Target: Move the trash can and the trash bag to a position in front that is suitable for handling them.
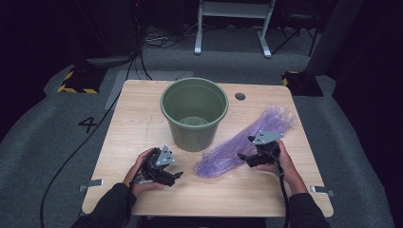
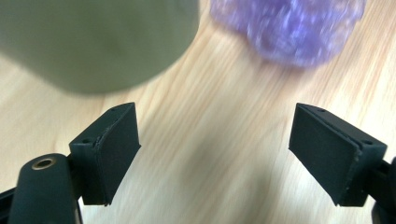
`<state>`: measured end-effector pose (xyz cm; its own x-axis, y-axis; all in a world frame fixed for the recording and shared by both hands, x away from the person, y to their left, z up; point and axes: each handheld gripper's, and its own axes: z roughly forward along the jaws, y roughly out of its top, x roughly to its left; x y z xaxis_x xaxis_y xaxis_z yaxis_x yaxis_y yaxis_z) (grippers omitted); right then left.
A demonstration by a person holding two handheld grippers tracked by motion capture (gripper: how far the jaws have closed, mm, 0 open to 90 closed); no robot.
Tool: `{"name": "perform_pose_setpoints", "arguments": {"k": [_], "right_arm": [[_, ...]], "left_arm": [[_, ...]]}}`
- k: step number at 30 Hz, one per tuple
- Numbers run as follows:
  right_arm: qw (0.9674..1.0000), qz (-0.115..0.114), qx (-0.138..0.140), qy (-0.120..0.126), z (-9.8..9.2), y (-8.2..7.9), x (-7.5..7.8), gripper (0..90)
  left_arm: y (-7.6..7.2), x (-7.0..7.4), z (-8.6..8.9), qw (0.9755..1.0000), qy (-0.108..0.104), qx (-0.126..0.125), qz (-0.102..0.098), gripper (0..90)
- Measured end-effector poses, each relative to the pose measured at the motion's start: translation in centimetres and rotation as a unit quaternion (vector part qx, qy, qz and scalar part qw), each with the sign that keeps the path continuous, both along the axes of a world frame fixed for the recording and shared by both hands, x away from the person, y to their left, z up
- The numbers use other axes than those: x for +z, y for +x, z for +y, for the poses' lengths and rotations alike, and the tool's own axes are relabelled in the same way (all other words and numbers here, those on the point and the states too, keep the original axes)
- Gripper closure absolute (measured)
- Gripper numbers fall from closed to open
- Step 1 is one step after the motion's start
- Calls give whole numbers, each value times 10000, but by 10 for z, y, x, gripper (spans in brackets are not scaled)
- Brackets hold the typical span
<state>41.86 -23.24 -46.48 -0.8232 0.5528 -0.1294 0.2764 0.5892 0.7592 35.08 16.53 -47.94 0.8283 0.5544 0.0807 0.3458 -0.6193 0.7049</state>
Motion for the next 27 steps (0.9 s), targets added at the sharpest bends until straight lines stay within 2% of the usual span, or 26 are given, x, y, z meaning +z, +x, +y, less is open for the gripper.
{"name": "perform_pose_setpoints", "arguments": {"k": [4,7,9,11,17,22,27], "right_arm": [[9996,263,-103,-2,-1,11,-13,218],[9987,422,-180,218,-4,18,-21,270],[9984,481,-246,187,-3,21,-25,285],[9979,565,-248,197,-4,23,-28,343],[9966,651,-461,215,-8,27,-33,419],[9963,636,-536,221,-9,28,-34,454],[9954,602,-691,278,-11,27,-34,572]], "left_arm": [[-1,-10,18,9998,-77,28,169,158],[-2,-14,26,9997,27,27,252,160],[-2,-16,30,9995,69,101,280,160],[-2,-18,34,9993,60,165,331,162],[-2,-21,42,9987,-125,245,440,157],[-3,-25,45,9988,-270,244,331,146],[-3,-25,45,9988,-269,261,329,147]]}}
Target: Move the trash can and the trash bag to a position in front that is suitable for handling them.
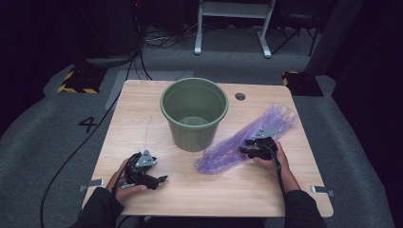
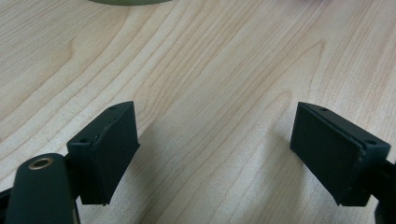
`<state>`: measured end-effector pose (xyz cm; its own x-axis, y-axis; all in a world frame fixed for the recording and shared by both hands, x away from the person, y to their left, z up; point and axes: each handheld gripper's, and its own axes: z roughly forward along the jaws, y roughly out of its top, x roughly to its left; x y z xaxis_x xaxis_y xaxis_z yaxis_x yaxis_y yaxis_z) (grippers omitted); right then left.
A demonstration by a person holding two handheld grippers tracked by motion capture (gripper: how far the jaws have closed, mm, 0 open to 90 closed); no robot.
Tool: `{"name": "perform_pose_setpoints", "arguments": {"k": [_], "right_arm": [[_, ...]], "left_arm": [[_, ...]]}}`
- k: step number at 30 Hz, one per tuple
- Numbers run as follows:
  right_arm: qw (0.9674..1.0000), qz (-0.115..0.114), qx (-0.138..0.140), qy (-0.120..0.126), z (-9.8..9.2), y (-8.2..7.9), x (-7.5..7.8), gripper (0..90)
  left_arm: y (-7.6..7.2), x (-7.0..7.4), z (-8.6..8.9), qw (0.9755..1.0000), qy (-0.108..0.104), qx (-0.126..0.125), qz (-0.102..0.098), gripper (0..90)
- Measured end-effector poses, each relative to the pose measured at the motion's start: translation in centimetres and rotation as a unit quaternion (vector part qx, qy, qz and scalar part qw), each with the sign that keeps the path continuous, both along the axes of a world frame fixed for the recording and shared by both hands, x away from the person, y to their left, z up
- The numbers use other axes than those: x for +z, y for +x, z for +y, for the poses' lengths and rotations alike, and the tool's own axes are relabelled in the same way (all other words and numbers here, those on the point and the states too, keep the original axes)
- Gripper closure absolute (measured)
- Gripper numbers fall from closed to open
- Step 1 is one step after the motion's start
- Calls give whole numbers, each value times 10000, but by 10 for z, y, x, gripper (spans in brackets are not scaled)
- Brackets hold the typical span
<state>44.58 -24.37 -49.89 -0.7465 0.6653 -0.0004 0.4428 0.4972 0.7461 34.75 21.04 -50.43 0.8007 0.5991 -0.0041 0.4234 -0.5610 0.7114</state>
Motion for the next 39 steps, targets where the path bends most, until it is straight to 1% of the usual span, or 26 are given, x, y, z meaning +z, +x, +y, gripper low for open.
{"name": "perform_pose_setpoints", "arguments": {"k": [4,7,9,13,18,21,24,25,28,30,31,33,34,35,36,37,39], "right_arm": [[10000,-13,-46,-4,0,-1,0,670],[10000,-60,12,-13,2,-4,0,768],[9999,-100,31,-67,4,-6,1,829],[9997,-168,59,-171,9,-9,1,894],[9996,-204,17,-176,9,-11,1,900],[9997,-237,14,-110,7,-12,3,900],[9996,-288,-21,12,4,-14,7,900],[9996,-289,-65,30,2,-14,8,900],[9997,-220,-32,47,-1,-15,10,896],[9999,-143,31,32,-2,-16,10,786],[9999,-129,76,14,-2,-17,10,701],[9998,-131,131,106,-2,-17,11,489],[9995,-99,249,156,-2,-18,13,411],[9993,-136,316,133,0,-19,15,337],[9990,-235,364,69,2,-20,17,274],[9986,-347,388,25,3,-21,19,226],[9977,-475,478,44,6,-22,23,149]], "left_arm": [[0,0,-1,10000,-2,32,-6,147],[0,0,-3,10000,-3,60,5,147],[0,0,-5,10000,-12,82,2,147],[0,0,-6,10000,-4,96,0,147],[0,0,-6,10000,-2,83,2,146],[1,0,-6,10000,-8,66,5,145],[1,0,-6,10000,-2,56,4,144],[1,0,-6,10000,-3,53,3,144],[1,0,-6,10000,-8,47,-3,145],[2,0,-6,10000,-7,44,-4,145],[2,0,-6,10000,-7,44,-5,144],[2,0,-6,10000,-6,43,-5,144],[2,0,-6,10000,-6,43,-4,144],[2,0,-6,10000,-7,45,-4,144],[2,0,-6,10000,-7,46,-4,144],[2,0,-6,10000,-6,45,-5,144],[2,0,-6,10000,-13,53,2,144]]}}
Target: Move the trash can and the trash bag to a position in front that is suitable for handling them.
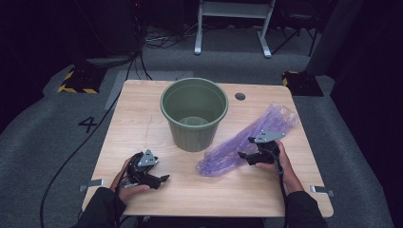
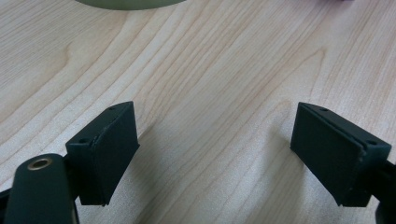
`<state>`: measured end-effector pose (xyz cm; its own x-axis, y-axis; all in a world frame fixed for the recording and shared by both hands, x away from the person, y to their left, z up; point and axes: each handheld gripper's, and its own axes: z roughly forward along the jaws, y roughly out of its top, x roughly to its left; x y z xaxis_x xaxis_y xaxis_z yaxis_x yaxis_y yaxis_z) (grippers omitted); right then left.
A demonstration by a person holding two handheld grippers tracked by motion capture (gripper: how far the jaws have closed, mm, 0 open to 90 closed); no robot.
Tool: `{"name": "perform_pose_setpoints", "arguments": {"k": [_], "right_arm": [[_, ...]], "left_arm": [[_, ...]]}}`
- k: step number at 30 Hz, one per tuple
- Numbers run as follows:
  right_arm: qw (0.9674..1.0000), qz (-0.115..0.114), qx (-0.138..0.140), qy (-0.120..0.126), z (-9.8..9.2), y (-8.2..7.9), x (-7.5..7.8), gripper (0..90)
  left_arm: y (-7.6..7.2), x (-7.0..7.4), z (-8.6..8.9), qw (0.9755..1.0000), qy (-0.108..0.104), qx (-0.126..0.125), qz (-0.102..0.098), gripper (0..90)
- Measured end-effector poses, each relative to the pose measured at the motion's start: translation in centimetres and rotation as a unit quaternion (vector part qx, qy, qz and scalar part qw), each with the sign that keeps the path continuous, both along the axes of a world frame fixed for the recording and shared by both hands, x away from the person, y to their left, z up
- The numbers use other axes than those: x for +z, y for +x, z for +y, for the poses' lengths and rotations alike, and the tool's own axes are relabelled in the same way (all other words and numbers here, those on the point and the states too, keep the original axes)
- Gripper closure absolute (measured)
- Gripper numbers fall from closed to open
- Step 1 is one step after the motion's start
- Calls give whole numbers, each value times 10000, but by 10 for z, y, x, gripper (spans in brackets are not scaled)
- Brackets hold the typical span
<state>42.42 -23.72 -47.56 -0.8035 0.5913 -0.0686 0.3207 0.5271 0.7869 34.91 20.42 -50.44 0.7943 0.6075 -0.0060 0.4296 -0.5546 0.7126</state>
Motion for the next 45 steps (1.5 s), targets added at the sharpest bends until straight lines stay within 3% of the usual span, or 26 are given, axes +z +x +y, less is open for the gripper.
{"name": "perform_pose_setpoints", "arguments": {"k": [4,9,12,15,18,20,26,31,38,45], "right_arm": [[9996,-182,129,-180,7,7,1,153],[9990,-13,166,-426,15,22,-16,155],[9987,270,176,-388,15,29,-25,149],[9985,491,140,-196,12,32,-27,153],[9984,537,65,-169,12,33,-27,163],[9985,535,-24,-132,12,32,-27,228],[9989,419,-189,62,10,25,-26,585],[9984,412,-386,101,10,23,-26,776],[9975,394,-576,130,9,23,-26,868],[9960,216,-767,407,2,21,-19,878]], "left_arm": [[1,0,0,10000,7,-6,-13,144],[0,0,0,10000,-5,3,-1,144],[1,0,0,10000,1,0,-2,144],[1,0,0,10000,3,-1,-6,144],[0,0,0,10000,-2,3,-7,144],[1,0,0,10000,3,0,-7,144],[1,0,0,10000,3,-1,-7,144],[0,0,0,10000,-3,3,-6,144],[1,0,0,10000,1,-2,-2,144],[1,0,0,10000,-4,-1,0,144]]}}
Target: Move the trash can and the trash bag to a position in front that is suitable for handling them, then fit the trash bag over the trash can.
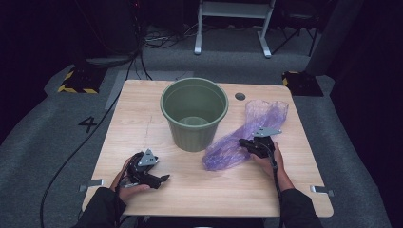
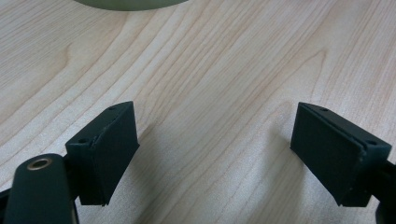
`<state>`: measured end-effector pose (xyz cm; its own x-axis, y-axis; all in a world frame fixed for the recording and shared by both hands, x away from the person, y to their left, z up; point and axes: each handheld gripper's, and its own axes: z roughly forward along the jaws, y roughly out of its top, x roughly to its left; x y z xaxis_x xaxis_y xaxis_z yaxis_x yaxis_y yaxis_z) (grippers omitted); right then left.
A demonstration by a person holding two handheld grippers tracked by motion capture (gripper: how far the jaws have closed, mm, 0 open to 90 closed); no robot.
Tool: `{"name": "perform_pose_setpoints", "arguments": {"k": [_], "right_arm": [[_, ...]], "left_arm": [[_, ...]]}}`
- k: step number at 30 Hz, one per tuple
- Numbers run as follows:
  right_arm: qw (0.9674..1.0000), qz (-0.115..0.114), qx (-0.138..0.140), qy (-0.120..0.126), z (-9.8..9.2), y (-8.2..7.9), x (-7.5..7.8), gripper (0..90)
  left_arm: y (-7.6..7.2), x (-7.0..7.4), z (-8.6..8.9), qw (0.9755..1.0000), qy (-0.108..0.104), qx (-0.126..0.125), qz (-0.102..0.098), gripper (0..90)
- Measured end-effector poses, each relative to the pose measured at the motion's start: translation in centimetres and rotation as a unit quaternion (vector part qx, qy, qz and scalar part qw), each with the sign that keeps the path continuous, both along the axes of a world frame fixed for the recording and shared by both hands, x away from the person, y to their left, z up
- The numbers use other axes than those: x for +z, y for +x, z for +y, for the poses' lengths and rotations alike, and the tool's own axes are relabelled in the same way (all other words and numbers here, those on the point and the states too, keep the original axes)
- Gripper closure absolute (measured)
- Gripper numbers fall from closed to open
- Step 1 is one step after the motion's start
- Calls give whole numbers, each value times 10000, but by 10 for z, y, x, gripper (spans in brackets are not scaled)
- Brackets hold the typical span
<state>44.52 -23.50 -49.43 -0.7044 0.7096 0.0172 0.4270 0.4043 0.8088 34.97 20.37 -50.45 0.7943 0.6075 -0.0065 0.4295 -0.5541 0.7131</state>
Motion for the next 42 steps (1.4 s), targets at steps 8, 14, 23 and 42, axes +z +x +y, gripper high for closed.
{"name": "perform_pose_setpoints", "arguments": {"k": [8,14,23,42], "right_arm": [[9992,-279,-189,223,-8,-4,11,889],[9980,-497,-201,329,-12,-7,21,892],[9956,-718,-309,521,-19,-10,34,892],[9899,-1086,-480,772,-34,-19,55,894]], "left_arm": [[1,0,0,10000,7,-55,7,144],[1,0,0,10000,5,-59,7,143],[1,0,0,10000,4,-61,8,143],[3,0,0,10000,2,-99,9,143]]}}
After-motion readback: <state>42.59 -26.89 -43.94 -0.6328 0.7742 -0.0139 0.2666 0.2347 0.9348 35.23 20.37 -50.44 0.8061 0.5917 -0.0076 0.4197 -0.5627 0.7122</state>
